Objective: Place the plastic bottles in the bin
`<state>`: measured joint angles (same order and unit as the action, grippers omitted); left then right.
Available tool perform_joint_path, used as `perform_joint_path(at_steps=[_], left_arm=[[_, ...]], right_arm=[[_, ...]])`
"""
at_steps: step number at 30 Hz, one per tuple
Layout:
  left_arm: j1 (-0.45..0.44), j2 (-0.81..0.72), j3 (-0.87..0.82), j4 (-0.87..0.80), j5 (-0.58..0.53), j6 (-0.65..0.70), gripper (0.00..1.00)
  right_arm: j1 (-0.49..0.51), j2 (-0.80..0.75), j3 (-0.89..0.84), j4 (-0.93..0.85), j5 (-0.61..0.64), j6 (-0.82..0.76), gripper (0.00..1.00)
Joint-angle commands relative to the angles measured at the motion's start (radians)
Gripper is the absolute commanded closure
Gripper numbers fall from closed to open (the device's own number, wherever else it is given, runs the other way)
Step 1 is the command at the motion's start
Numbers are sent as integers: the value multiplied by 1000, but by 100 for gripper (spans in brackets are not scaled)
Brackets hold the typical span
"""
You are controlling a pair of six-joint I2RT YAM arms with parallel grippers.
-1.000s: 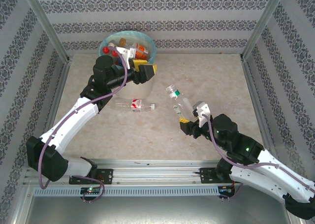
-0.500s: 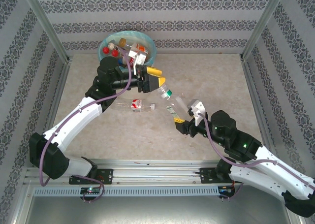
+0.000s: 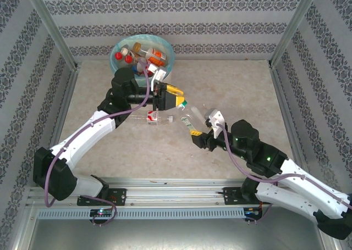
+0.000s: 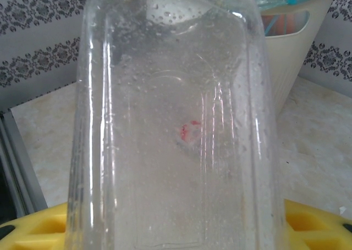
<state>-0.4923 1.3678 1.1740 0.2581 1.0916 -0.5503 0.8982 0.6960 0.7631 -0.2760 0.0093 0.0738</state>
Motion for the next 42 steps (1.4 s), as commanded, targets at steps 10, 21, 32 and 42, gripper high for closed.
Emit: perform_joint_path(at_steps=[10, 21, 32, 42], left_arm=[[35, -110, 177, -168, -473, 159, 100], [253, 148, 573, -418, -792, 295, 100], [308, 294, 513, -405, -786, 336, 100], [307, 208, 430, -357, -890, 397, 37]], right_arm=[[-8, 54, 109, 135, 197, -92, 2], [-34, 157, 184, 141, 239, -181, 2], [-33, 215, 194, 133, 234, -133, 2], [-33, 266, 224, 117, 234, -121, 2]])
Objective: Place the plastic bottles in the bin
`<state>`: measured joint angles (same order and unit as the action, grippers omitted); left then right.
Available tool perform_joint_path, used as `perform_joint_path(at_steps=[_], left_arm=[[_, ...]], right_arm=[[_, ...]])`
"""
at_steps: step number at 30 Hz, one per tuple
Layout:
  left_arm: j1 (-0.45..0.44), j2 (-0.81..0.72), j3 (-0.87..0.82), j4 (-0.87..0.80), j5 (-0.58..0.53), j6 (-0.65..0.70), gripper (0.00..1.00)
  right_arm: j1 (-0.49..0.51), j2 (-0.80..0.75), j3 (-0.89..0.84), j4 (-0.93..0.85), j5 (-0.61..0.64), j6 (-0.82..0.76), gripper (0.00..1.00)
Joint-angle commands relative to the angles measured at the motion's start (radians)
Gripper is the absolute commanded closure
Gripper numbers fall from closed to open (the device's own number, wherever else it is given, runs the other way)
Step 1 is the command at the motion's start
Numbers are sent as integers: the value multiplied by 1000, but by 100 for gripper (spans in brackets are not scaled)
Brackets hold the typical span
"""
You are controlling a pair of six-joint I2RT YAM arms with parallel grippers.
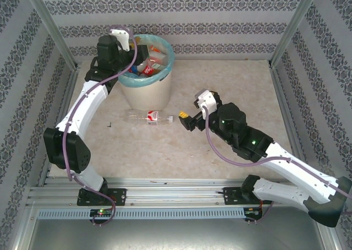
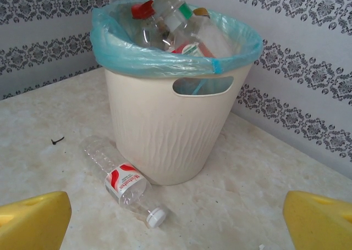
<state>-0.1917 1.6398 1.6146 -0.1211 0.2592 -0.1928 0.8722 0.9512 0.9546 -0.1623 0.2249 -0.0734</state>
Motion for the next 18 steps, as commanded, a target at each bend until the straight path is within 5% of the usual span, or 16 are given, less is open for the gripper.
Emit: perform_joint_path(at_steps=[1, 14, 18], left_arm=[[6, -79, -9, 25, -63, 46, 37], [-120, -123, -40, -60, -102, 140, 64], [-121, -102, -65, -89, -142, 139, 66]], right_arm=[[-7, 18, 34, 7, 16, 27, 2], [-7, 108, 71, 18, -21, 52, 2], [-13, 155, 99, -14, -21, 59, 2]])
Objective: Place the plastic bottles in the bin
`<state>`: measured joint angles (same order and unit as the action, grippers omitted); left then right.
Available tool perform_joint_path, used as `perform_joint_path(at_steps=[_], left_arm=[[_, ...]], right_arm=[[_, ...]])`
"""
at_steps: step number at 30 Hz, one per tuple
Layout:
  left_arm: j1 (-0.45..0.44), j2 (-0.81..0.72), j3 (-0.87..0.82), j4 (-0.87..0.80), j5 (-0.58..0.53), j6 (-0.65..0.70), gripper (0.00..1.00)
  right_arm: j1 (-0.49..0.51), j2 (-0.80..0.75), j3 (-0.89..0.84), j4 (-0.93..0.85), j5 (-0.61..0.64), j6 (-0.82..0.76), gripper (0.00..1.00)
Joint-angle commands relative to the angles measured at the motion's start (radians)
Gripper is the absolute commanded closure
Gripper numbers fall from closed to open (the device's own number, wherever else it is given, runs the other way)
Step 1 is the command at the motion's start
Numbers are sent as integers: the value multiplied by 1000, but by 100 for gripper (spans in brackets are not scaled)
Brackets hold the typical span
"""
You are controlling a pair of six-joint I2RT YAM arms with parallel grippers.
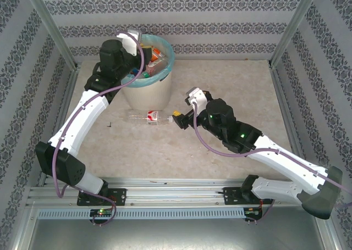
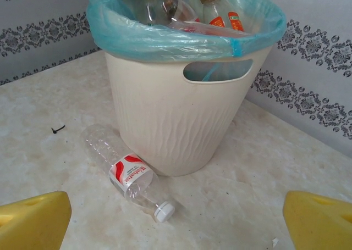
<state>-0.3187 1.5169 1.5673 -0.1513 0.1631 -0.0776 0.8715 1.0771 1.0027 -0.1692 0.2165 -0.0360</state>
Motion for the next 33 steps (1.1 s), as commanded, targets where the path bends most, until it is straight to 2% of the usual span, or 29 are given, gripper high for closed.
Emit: perform_joint_path(at_steps=[1, 4, 9, 14, 21, 26, 30, 33], left_arm=[[7, 33, -16, -74, -57, 34, 66], [8, 78, 24, -141, -76, 43, 65], [16, 105, 99, -170, -35, 27, 64], [17, 37, 130, -158, -34, 12, 61], [17, -173, -35, -136, -36, -1, 55], [17, -346, -204, -132, -29, 3, 51], [17, -451, -286, -155, -74, 27, 48], [17, -508, -331, -148, -118, 46, 46]], right_arm=[[-19, 58, 73, -34, -27, 20, 2], [-37, 165, 140, -101, -107, 4, 2], [-54, 349, 200, -121, -282, -76, 2], [-89, 512, 214, -89, -361, -137, 2], [-188, 697, 215, -48, -431, -238, 3], [-188, 793, 229, -32, -390, -380, 4], [-186, 862, 275, -50, -388, -434, 4], [-183, 894, 301, -75, -378, -459, 8]])
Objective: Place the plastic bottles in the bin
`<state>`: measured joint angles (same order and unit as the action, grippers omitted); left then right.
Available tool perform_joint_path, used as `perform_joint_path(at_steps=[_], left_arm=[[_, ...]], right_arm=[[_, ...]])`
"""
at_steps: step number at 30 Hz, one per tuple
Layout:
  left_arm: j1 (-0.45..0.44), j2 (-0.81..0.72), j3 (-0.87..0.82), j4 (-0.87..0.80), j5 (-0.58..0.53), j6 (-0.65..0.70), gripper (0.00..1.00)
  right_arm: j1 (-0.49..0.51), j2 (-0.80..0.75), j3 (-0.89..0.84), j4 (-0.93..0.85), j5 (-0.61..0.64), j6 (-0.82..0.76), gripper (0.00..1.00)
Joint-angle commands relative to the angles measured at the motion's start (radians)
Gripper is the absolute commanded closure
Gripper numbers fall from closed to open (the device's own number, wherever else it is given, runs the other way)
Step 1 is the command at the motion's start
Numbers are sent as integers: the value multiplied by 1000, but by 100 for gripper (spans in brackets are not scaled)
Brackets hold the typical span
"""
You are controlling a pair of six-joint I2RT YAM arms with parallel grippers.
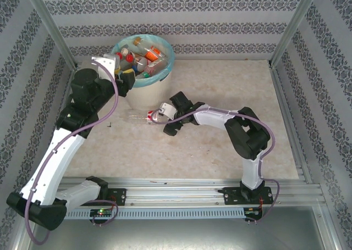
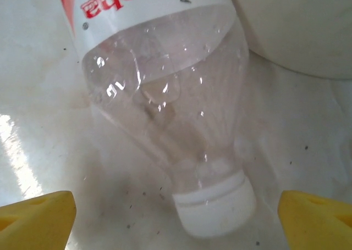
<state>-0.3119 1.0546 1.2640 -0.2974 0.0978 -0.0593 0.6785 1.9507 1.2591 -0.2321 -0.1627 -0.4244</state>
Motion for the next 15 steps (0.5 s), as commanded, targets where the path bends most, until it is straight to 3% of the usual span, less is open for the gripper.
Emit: perform_joint_path(at_steps=[1, 8, 15], left_arm=[[10, -55, -33, -2, -65, 32, 46], [10, -65, -14, -3, -80, 49, 46], [10, -81, -17, 15, -84, 45, 46]], right_arm=[[11, 25, 46, -9, 1, -75, 10], [35, -2, 13, -25, 24, -114, 43], [71, -103, -87, 4, 77, -107, 61]])
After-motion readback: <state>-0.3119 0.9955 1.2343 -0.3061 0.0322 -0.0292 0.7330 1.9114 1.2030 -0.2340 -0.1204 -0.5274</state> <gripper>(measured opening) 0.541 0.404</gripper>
